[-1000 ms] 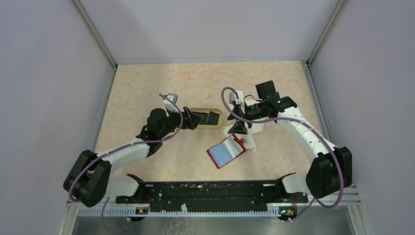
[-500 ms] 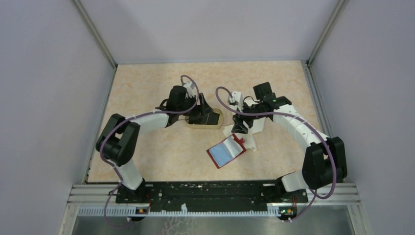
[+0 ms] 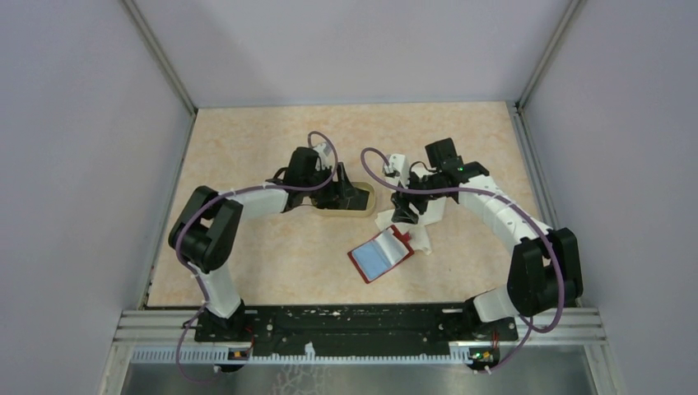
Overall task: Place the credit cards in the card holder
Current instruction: Pick up the credit card from the storage box.
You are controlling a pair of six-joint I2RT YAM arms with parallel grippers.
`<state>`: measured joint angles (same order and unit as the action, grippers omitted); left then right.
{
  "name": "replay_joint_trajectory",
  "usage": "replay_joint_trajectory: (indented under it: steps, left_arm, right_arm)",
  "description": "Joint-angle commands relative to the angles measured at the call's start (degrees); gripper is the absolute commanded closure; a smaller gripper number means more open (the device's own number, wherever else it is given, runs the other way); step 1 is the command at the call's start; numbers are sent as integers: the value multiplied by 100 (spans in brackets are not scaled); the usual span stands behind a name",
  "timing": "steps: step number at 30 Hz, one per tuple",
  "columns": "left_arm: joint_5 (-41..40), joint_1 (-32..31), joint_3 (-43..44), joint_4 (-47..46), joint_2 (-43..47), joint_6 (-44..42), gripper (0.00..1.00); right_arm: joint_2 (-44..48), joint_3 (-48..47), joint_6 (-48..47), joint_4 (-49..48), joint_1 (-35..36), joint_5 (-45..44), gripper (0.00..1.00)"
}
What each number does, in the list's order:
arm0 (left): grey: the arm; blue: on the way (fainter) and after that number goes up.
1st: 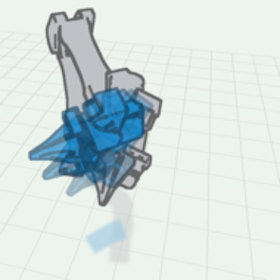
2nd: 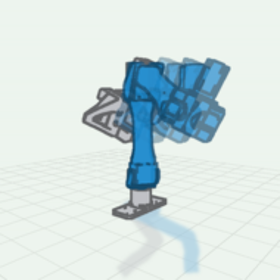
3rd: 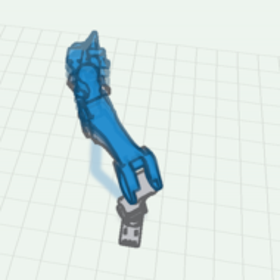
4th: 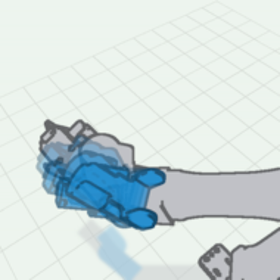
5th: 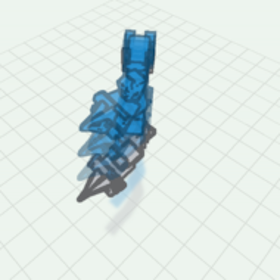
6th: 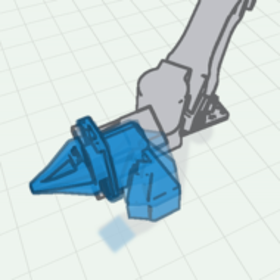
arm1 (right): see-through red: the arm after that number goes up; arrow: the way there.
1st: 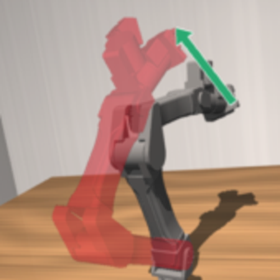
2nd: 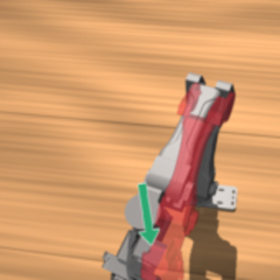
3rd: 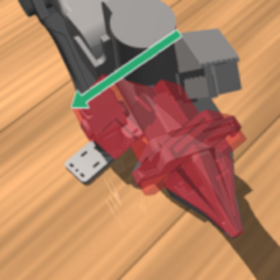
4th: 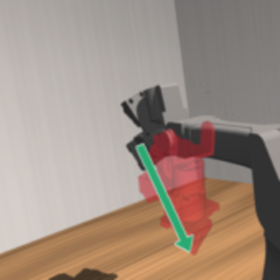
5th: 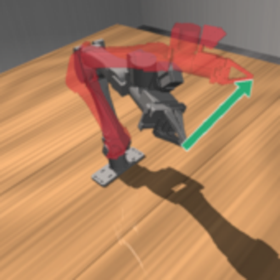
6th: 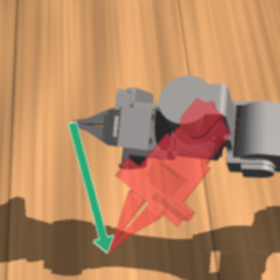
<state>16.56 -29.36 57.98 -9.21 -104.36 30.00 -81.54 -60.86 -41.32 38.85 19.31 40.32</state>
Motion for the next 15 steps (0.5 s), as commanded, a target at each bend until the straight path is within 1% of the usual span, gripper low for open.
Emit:
replay_joint_trajectory:
  steps: [1,5,10,15]
  left_arm:
    - [-156,25,-179,-73,247,-74,16]
    - [77,19,-93,-83,196,-82,16]
    - [158,31,-9,16,34,48,17]
    - [307,32,162,151,-235,130,22]
  right_arm:
    - [29,-176,-8,-140,-25,3,36]
    - [61,-174,-8,-160,-28,-14,36]
    - [110,-126,-3,-195,-32,-52,36]
    - [152,-107,10,-234,-31,-81,35]
